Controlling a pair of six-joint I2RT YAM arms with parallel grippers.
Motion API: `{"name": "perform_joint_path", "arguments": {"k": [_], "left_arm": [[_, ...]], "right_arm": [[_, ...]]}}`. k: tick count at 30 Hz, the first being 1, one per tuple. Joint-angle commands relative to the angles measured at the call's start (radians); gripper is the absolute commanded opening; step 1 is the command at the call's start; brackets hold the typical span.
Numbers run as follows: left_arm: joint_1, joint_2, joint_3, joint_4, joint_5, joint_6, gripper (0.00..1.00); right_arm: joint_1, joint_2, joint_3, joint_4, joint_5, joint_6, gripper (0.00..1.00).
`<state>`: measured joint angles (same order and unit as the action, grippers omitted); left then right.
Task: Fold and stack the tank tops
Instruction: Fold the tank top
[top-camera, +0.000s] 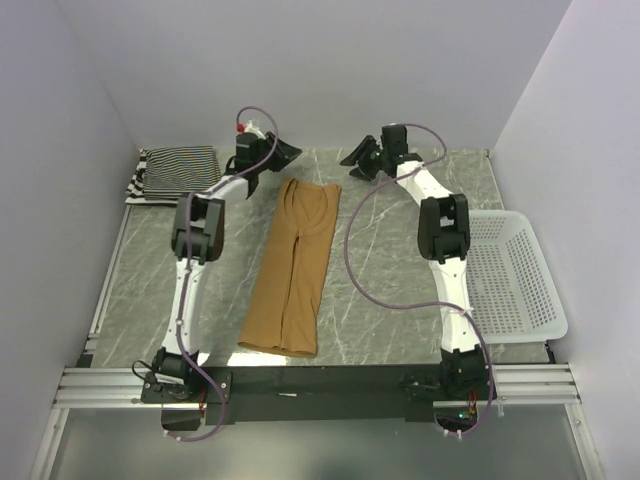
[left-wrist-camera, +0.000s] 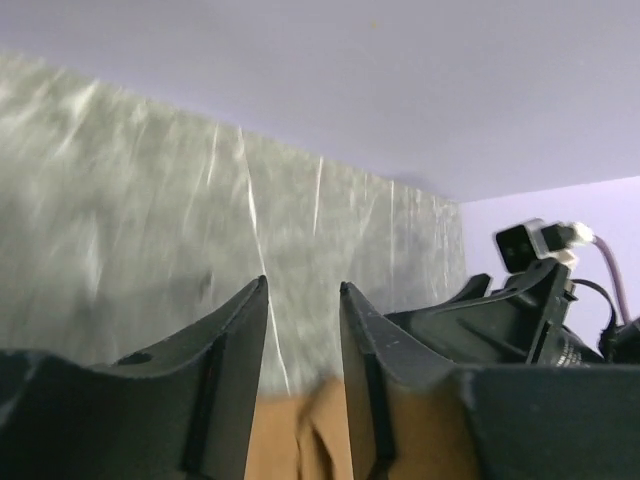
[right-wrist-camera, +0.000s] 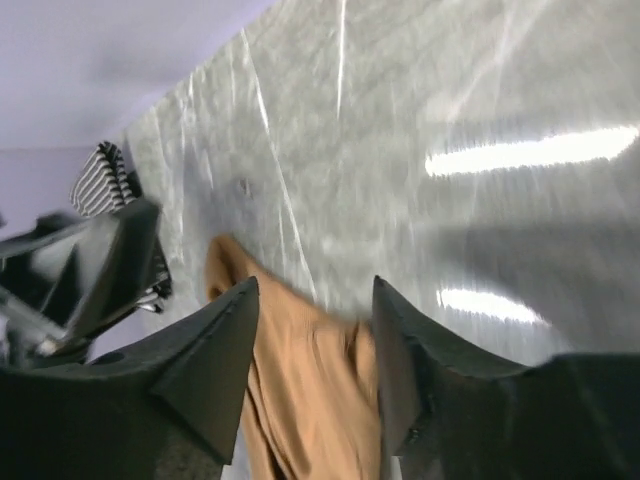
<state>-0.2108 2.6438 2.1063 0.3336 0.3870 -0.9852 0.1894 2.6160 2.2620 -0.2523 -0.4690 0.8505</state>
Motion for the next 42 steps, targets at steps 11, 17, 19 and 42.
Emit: {"name": "perform_joint_path", "arguments": {"k": [11,17,19,42], "left_arm": [[-0.146,-1.213,-1.057,-0.439,-0.598,-0.044,0.35],[-0.328,-1.586,-1.429,-0.738,-0.74,-0.163,0.36],[-0.351,-1.716,-1.499,-0.817,-0.722,-0.205,0.33],[-0.41,-1.99,-1.781,-1.027,-0.685,-0.484,0.34]], "right_arm": [[0.249,-1.012,-1.095,0.06,0.375,-0.088,0.56],[0.563,-1.329,-1.584,0.168,0.492,0.086,0.54],[0.64,-1.382,-1.676,0.179,0.521,0.137,0.52],[1.13,-1.202,-1.839,0.364,0.642,0.663,0.5]]}}
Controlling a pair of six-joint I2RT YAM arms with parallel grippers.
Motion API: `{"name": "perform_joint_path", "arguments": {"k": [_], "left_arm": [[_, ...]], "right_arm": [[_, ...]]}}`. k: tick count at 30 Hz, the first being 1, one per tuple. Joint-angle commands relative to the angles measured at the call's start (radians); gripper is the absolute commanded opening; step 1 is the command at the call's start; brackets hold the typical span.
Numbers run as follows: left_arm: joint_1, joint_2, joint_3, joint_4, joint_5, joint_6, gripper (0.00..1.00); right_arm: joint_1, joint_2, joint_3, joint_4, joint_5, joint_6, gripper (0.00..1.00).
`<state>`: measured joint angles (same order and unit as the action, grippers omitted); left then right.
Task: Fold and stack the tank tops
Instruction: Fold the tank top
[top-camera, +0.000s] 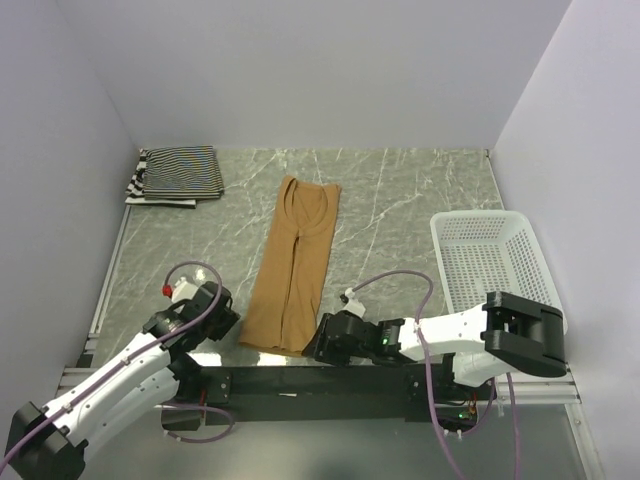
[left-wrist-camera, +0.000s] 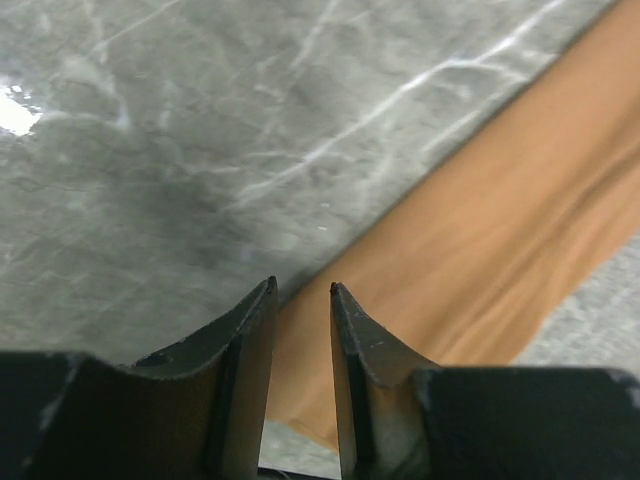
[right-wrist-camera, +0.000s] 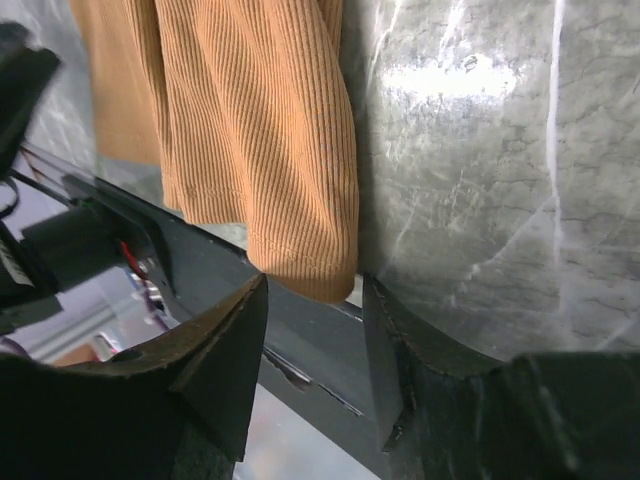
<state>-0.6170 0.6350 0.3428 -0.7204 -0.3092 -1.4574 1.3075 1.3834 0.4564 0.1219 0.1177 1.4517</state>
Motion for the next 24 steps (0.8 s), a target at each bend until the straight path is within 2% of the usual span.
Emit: {"name": "perform_joint_path", "arguments": {"k": [1,3,6,7,9,10,12,17,21,24], "left_arm": [[-0.004,0.029,-0.022,0.044,0.015,-0.003,0.34],[-0.004,0.04,-0.034,0.065,0.028,0.009,0.34],[-0.004,0.052,-0.056,0.094,0.044,0.031,0.33],[-0.007,0.054,-0.057,0.099,0.044,0.041,0.33],[-0.013,0.049,-0.059,0.108,0.048,0.063,0.34],[-0.016,0.046,-0.06,0.119,0.062,0.075,0.34],[-0.023,0.045,-0.061,0.141,0.074,0.114,0.35],[-0.052,0.019,-0.076,0.226,0.142,0.17,0.39],[-0.119,0.009,-0.084,0.315,0.163,0.166,0.44],[-0.244,0.043,-0.08,0.357,0.142,0.132,0.47]], "right_arm": [[0.015,0.034,-0.039,-0.001,0.056,0.07,0.5],[0.015,0.034,-0.05,-0.004,0.059,0.072,0.47],[0.015,0.032,-0.051,-0.028,0.068,0.058,0.34],[0.015,0.032,-0.048,-0.04,0.074,0.04,0.23],[0.012,0.032,-0.033,-0.097,0.074,0.021,0.14],[0.01,0.028,-0.03,-0.114,0.091,0.001,0.05],[-0.004,-0.006,-0.039,-0.183,0.105,-0.017,0.0],[-0.099,-0.173,-0.114,-0.292,0.117,-0.115,0.0],[-0.149,-0.312,-0.134,-0.413,0.134,-0.178,0.0],[-0.171,-0.409,-0.148,-0.459,0.117,-0.22,0.0]]}}
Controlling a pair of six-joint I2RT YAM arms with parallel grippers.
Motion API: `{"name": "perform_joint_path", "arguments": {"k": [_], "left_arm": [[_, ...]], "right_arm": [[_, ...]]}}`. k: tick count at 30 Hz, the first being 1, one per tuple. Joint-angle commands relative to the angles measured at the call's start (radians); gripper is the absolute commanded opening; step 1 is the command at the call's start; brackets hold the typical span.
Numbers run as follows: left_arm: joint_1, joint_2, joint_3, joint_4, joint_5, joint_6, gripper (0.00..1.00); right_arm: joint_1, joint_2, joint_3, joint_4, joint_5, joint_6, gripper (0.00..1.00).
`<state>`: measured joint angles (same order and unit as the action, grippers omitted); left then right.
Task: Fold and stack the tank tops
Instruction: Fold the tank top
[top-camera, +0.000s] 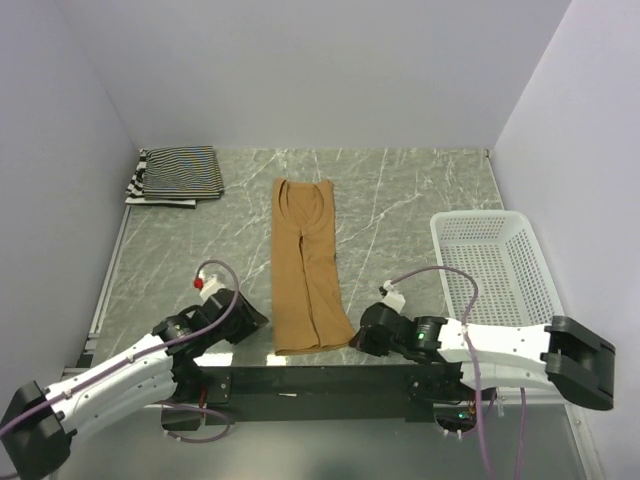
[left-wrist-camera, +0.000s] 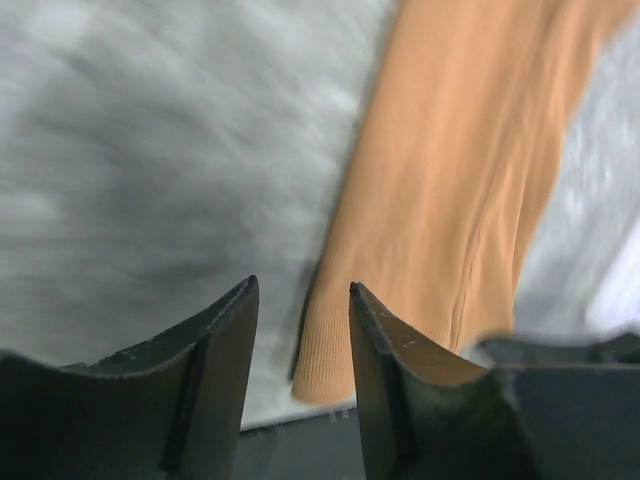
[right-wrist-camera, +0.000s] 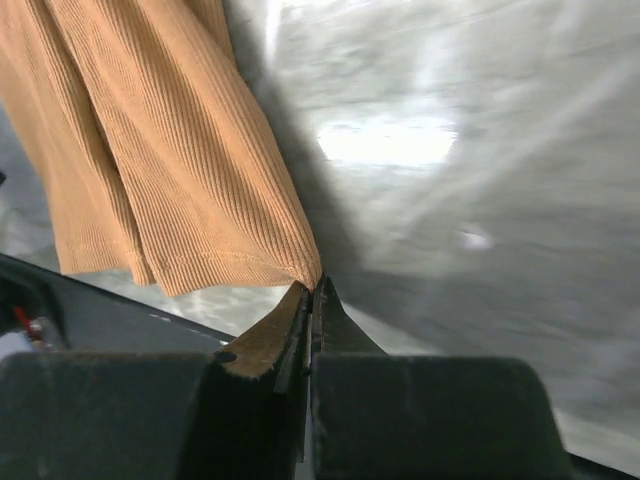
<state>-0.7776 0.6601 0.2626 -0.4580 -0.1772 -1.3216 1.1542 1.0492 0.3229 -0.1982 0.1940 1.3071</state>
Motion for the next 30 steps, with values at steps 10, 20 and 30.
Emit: {"name": "perform_joint_path", "arguments": {"k": [10,20,30], "left_arm": [[-0.443,0.211,0.059,-0.018,-0.154,-0.333,0.47],[-0.492,0.246,0.063,-0.07,-0.188,-0.419,0.41],[-0.496,0.236,0.089,-0.01,-0.2,-0.278,0.08]], "right_arm": [[0.053,0.013,0.024,-0.084,-0.024,-0.098,0.0],[0.107,0.107,0.039,-0.059,-0.005,-0.085,0.0],[0.11,0.005,0.097,-0.196,0.041,-0.118,0.0]]}}
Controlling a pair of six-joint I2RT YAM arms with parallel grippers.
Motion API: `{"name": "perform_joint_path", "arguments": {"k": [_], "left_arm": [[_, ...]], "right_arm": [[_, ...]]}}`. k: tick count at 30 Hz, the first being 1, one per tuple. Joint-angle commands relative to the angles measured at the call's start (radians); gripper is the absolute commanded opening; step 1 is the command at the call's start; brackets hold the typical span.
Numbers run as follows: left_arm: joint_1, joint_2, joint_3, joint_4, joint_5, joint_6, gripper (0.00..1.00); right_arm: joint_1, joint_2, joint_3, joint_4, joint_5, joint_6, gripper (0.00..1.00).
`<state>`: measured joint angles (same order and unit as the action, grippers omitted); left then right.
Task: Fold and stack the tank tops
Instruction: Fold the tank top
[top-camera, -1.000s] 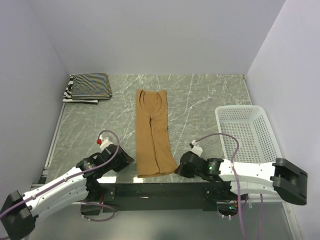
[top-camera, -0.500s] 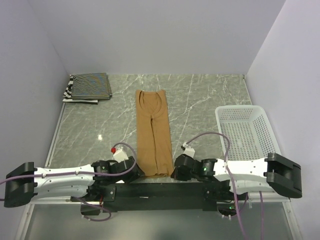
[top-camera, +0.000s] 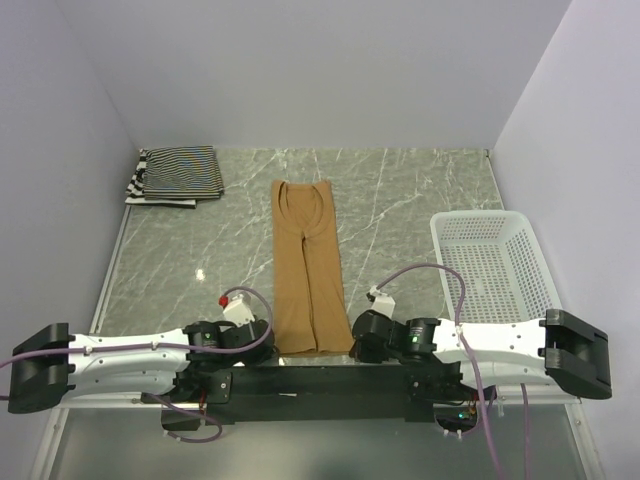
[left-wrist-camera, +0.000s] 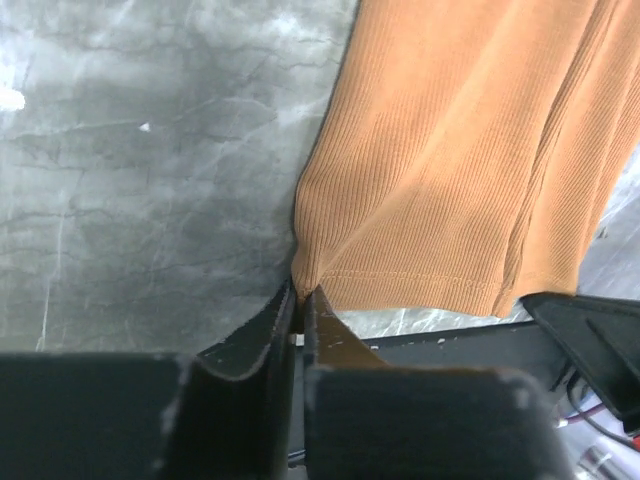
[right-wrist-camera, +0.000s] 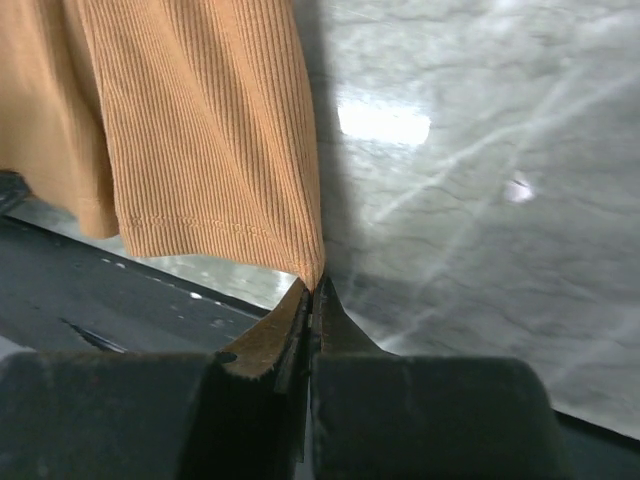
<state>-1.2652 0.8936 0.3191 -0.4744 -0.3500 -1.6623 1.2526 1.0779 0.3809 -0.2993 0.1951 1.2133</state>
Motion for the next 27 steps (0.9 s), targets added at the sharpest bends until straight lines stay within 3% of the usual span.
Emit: {"name": "perform_joint_path", "arguments": {"k": [1,2,7,10,14,22,27], "left_arm": [[-0.013,-0.002,0.034,0.014,-0.026,0.09,0.04],[-0.016,-0.008,0.034,0.025,-0.026,0.099,0.0],[-0.062,-0.033,0.051,0.005,-0.017,0.102,0.01],[-0.128,-0.002,0.096,-0.059,-0.047,0.064,0.0],[-0.172,0.03,0.179,-0.157,-0.096,0.042,0.01],[-0.135,-0.022,0.279,-0.184,-0.236,0.105,0.01],[-0.017,-0.019,0.311,-0.116,-0.262,0.229,0.01]], "right_arm": [[0.013,-0.029,0.041,-0.106,0.04,-0.027,0.0],[0.016,-0.032,0.042,-0.107,0.04,-0.029,0.0],[0.1,-0.021,0.071,-0.155,0.072,-0.002,0.0],[0.18,0.0,0.123,-0.234,0.102,0.037,0.0],[0.197,-0.018,0.165,-0.274,0.147,0.055,0.0],[0.101,-0.001,0.338,-0.359,0.237,-0.067,0.0],[-0.028,0.025,0.407,-0.336,0.23,-0.184,0.0]]}}
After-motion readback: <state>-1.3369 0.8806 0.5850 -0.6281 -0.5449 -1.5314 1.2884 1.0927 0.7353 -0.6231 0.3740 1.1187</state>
